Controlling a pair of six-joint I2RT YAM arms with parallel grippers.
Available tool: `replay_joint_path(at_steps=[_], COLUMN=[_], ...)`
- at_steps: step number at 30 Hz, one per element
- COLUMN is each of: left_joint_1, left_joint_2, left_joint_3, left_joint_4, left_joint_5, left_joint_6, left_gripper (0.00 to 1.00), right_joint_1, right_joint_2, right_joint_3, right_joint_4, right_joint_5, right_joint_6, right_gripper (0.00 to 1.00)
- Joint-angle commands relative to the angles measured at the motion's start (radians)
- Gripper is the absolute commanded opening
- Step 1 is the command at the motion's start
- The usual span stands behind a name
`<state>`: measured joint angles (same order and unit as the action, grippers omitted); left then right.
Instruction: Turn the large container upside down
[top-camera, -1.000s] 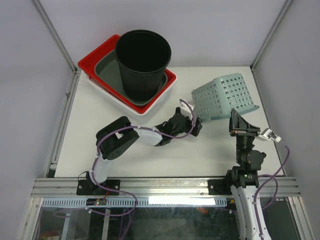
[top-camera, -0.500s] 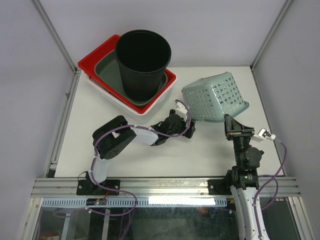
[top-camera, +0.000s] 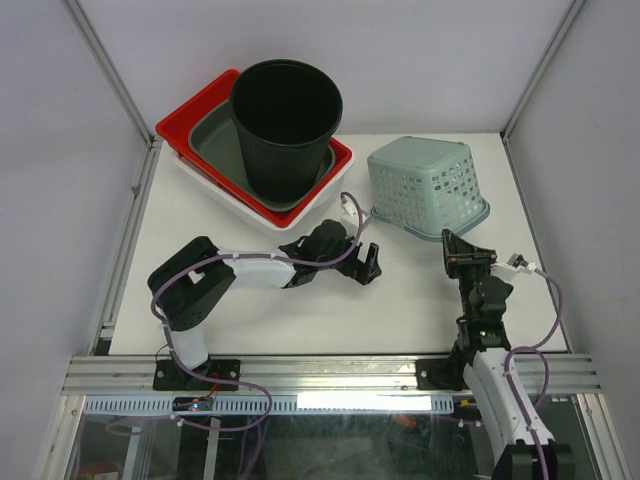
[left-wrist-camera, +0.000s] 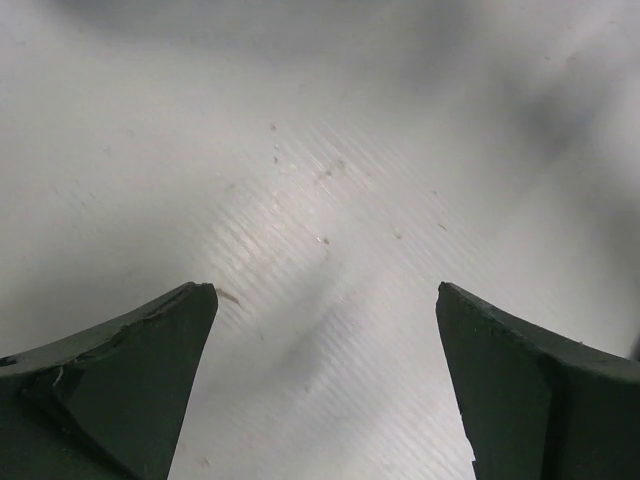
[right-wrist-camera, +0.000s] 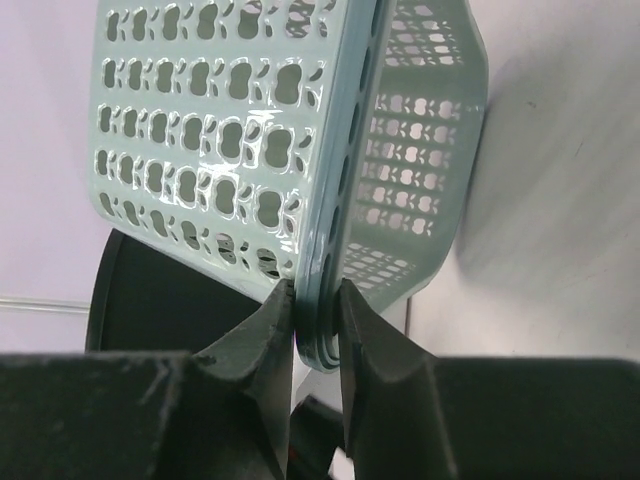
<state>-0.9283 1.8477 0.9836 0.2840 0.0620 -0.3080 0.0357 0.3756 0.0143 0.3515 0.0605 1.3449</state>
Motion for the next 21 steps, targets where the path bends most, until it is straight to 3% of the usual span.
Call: replay_joint_path(at_steps=[1, 8, 15, 17, 19, 21], left_joint_1=[-0.001, -0.002, 0.000, 0.004, 0.022, 0.051], left_joint_2=[-0.154, -0.280, -0.508, -0.570, -0.626, -0.669], left_joint_3=[-0.061, -0.163, -0.300, -0.336, -0.360, -0.366], left_joint_4=[-0.040, -0.138, -0.202, -0.230, -0.254, -0.277], left_joint_5=[0.093, 0.090, 0.069, 0.029, 0.003, 0.002], left_joint_6=[-0.052, -0.112, -0.201, -0.219, -0.234, -0.239], left_gripper=[0.99, 0.99, 0.99, 0.99, 0.99, 0.99], right_joint_1=[-0.001, -0.003, -0.012, -0.015, -0.021, -0.023], right_joint_2=[0.180, 0.405, 0.671, 0.751, 0.819, 0.855], right_joint_3=[-0.092, -0.040, 0.114, 0.163, 0.217, 0.288], right_joint_4=[0.236, 0.332, 0.257, 0.280, 0.251, 0.125], right_joint_5=[0.118, 0.252, 0.381, 0.393, 0.396, 0.396], right_joint_6=[-0.087, -0.132, -0.086, -0.098, -0.089, -0.089], right_gripper=[0.00, 0.05, 0.08, 0.17, 0.33, 0.33])
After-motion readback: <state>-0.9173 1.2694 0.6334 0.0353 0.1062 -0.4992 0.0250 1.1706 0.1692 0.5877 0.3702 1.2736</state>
